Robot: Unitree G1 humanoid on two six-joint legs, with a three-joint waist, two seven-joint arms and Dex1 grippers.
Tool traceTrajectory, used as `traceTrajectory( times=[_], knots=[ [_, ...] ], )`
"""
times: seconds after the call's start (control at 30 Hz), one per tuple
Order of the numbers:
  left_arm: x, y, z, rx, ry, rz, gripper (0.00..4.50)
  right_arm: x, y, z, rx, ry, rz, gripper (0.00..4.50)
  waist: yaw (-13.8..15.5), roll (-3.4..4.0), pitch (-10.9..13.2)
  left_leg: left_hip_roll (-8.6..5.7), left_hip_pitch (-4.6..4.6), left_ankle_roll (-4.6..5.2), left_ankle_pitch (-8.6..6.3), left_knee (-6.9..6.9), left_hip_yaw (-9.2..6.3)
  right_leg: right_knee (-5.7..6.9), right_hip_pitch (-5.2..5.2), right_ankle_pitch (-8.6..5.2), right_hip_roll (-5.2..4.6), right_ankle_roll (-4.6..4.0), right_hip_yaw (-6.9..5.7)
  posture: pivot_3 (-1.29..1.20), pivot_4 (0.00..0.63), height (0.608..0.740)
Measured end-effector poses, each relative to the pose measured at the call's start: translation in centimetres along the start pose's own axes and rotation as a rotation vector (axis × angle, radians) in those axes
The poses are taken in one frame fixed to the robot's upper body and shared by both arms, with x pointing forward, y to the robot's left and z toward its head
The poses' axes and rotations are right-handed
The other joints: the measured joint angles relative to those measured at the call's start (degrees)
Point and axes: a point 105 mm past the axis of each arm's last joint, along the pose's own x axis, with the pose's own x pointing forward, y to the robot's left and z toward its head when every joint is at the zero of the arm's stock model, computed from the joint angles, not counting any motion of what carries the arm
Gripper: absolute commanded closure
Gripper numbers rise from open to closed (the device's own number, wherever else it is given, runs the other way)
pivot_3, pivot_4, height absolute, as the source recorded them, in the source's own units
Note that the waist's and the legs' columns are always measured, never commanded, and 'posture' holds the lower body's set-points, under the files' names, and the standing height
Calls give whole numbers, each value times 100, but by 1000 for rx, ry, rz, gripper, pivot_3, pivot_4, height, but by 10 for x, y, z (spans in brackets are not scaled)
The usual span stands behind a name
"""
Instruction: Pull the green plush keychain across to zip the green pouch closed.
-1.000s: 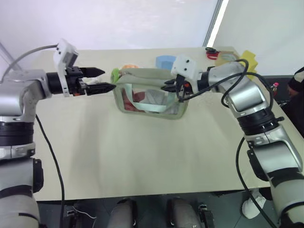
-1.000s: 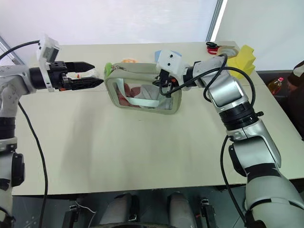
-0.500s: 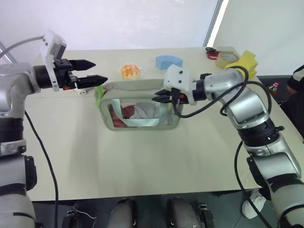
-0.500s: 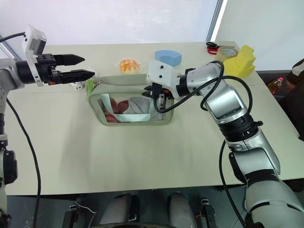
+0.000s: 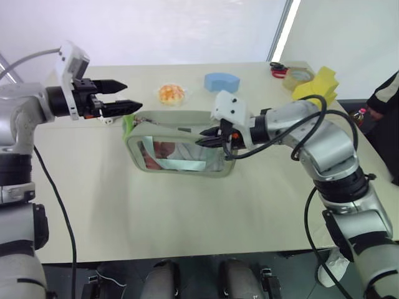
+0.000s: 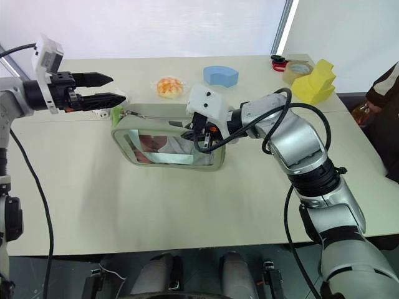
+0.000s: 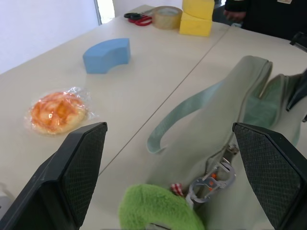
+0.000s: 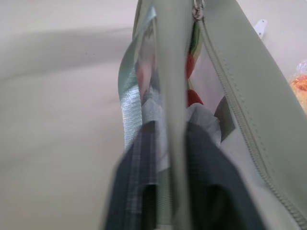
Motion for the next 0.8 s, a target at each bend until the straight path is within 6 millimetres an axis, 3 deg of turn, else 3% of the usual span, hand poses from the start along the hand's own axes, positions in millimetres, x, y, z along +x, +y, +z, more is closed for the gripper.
traceTrajectory(
  times=[0.03,0.2,0.33,0.53,0.63,0.73,0.8],
  knots=[
    [0,1,0,0,2,-1,0,-2,-1,-1,-9,4,-9,1903,1,0,0,-1,0,0,0,0,0,0,0,0,0,0,0,0,150,740],
    [-18,21,-5,-7,36,80,0,-33,-11,7,-58,1,-88,1903,12,0,0,-2,-1,1,-1,-1,0,-1,0,0,0,0,-1,0,150,740],
    [-34,36,-16,-27,67,139,0,-54,-7,17,-83,-12,-120,1903,15,-1,0,-1,0,3,-2,-1,3,-2,1,0,0,0,-2,0,150,740],
    [-36,40,-20,-28,74,145,0,-41,11,-11,-4,25,-83,1903,33,-5,0,-3,-3,3,-2,0,4,-4,2,0,-2,0,0,0,150,740],
    [-36,39,-21,-24,86,134,0,-38,12,-15,-4,30,-91,1903,27,-5,0,-2,-2,3,-2,0,3,-3,2,0,-1,0,-2,0,150,740],
    [-36,39,-23,-29,94,129,0,-33,13,-22,-15,44,-101,2782,23,-5,0,-2,-2,3,-2,0,3,-4,2,0,-1,0,-1,0,150,740],
    [-35,38,-25,-26,105,123,0,-32,14,-24,-18,47,-101,3809,19,-5,0,-2,-2,3,-2,0,3,-4,2,0,-1,0,0,0,150,740]
  ],
)
